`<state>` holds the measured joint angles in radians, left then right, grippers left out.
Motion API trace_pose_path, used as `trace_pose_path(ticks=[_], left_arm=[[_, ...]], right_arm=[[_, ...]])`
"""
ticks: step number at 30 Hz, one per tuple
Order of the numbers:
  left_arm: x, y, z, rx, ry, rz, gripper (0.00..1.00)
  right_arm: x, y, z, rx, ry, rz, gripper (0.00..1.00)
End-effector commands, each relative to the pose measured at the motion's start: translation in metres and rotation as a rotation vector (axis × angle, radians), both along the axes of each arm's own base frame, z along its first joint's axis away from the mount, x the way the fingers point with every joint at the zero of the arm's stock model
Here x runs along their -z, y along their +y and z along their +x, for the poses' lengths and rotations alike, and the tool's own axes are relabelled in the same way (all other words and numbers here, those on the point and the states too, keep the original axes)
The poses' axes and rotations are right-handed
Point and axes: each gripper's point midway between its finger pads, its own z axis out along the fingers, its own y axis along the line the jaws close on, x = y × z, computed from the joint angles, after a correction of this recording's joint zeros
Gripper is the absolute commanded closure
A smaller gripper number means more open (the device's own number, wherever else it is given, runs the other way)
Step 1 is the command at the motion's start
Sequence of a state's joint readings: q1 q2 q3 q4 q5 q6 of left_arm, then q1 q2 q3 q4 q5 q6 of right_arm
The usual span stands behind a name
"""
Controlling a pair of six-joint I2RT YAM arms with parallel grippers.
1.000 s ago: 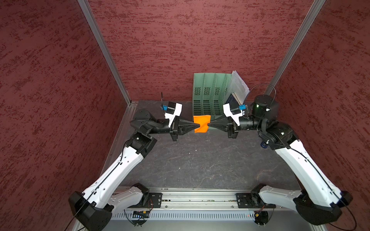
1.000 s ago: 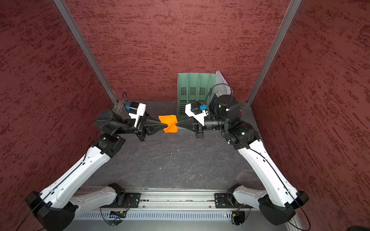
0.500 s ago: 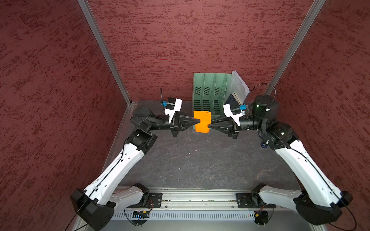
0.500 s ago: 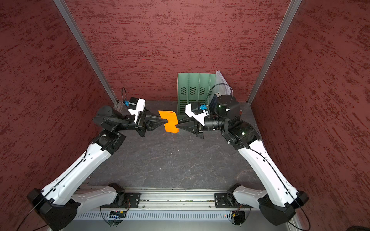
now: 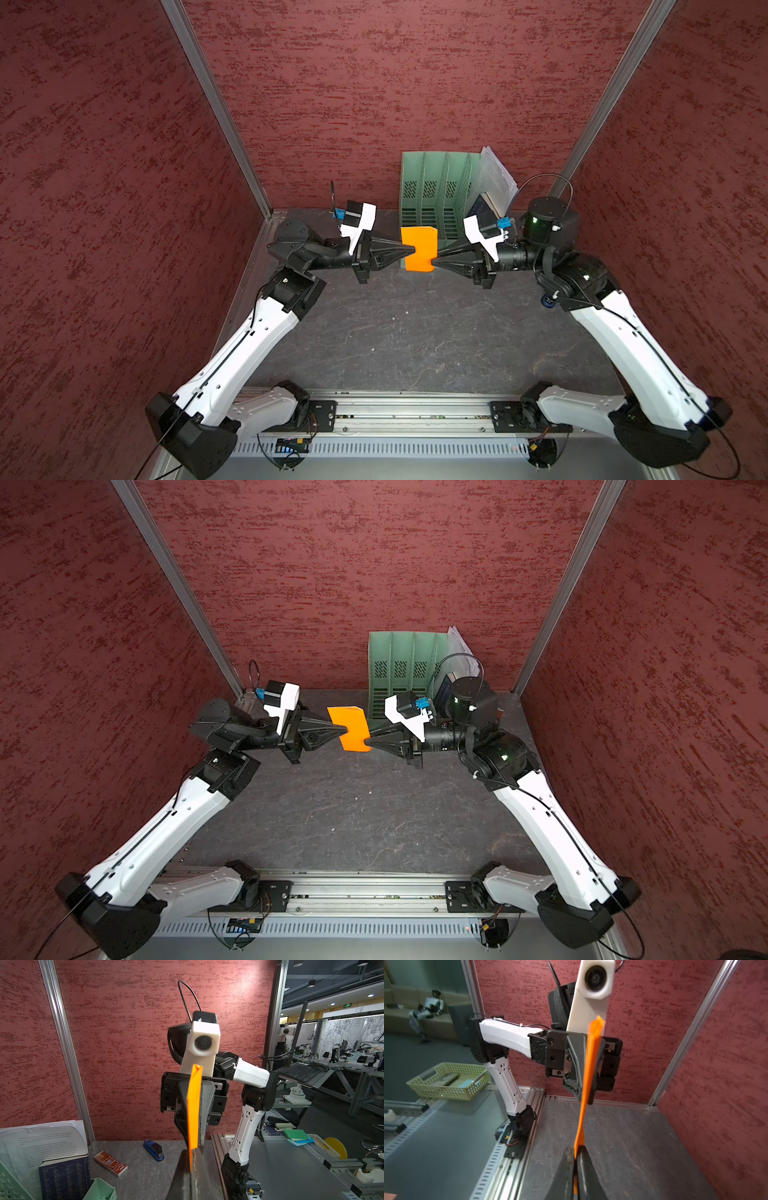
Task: Fold the square paper along the opposite sides
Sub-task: Smooth out the paper.
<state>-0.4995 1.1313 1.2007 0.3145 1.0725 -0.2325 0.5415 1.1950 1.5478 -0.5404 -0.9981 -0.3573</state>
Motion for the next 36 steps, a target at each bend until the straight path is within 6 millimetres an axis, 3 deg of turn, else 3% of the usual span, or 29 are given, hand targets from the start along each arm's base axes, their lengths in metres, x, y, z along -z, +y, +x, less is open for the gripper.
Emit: trace_pose_path(ticks=[1, 4, 7, 9, 11, 13, 17, 18, 20, 21, 23, 26, 30, 33, 35, 36], left_arm=[[-0.017, 0.005, -0.007, -0.006, -0.04, -0.029, 1.0], [-0.018, 0.006, -0.008, -0.008, -0.047, -0.033, 1.0], [-0.021, 0.007, -0.008, -0.011, -0.053, -0.039, 1.0], [-0.023, 0.007, -0.009, -0.01, -0.06, -0.045, 1.0], [-0.025, 0.008, -0.011, -0.011, -0.066, -0.049, 1.0], [-0.027, 0.009, -0.012, -0.011, -0.074, -0.053, 1.0], [-0.03, 0.01, -0.015, -0.013, -0.085, -0.059, 1.0], [-0.031, 0.011, -0.015, -0.013, -0.088, -0.06, 1.0], [-0.033, 0.012, -0.017, -0.014, -0.094, -0.064, 1.0], [-0.035, 0.012, -0.017, -0.015, -0.097, -0.067, 1.0], [-0.036, 0.013, -0.019, -0.014, -0.102, -0.069, 1.0], [-0.037, 0.014, -0.02, -0.014, -0.108, -0.072, 1.0], [-0.036, 0.013, -0.02, -0.014, -0.105, -0.071, 1.0], [-0.037, 0.014, -0.02, -0.016, -0.108, -0.072, 1.0], [-0.037, 0.014, -0.02, -0.018, -0.11, -0.073, 1.0], [-0.038, 0.014, -0.021, -0.017, -0.112, -0.074, 1.0]], right_arm=[[-0.001, 0.0, -0.001, -0.012, -0.005, 0.006, 1.0], [-0.001, 0.0, -0.002, -0.011, -0.004, 0.007, 1.0], [-0.001, 0.0, -0.002, -0.012, -0.002, 0.008, 0.8], [0.0, 0.0, -0.001, -0.011, 0.0, 0.008, 0.75], [0.0, 0.0, -0.001, -0.012, 0.002, 0.008, 0.81], [0.0, 0.0, -0.002, -0.017, 0.002, 0.008, 1.0], [0.0, 0.0, -0.001, -0.017, 0.002, 0.008, 1.0], [0.001, 0.001, -0.001, -0.015, 0.005, 0.006, 0.96], [0.002, 0.001, 0.0, -0.015, 0.007, 0.006, 0.77], [0.002, 0.001, 0.0, -0.015, 0.009, 0.005, 0.74], [0.004, 0.002, 0.002, -0.016, 0.014, 0.003, 0.76], [0.005, 0.003, 0.002, -0.024, 0.019, 0.001, 1.0], [0.004, 0.003, 0.002, -0.026, 0.021, 0.003, 1.0], [0.005, 0.004, 0.003, -0.022, 0.025, 0.002, 0.75], [0.005, 0.004, 0.003, -0.023, 0.027, 0.002, 0.78], [0.006, 0.004, 0.004, -0.023, 0.027, 0.001, 0.86]])
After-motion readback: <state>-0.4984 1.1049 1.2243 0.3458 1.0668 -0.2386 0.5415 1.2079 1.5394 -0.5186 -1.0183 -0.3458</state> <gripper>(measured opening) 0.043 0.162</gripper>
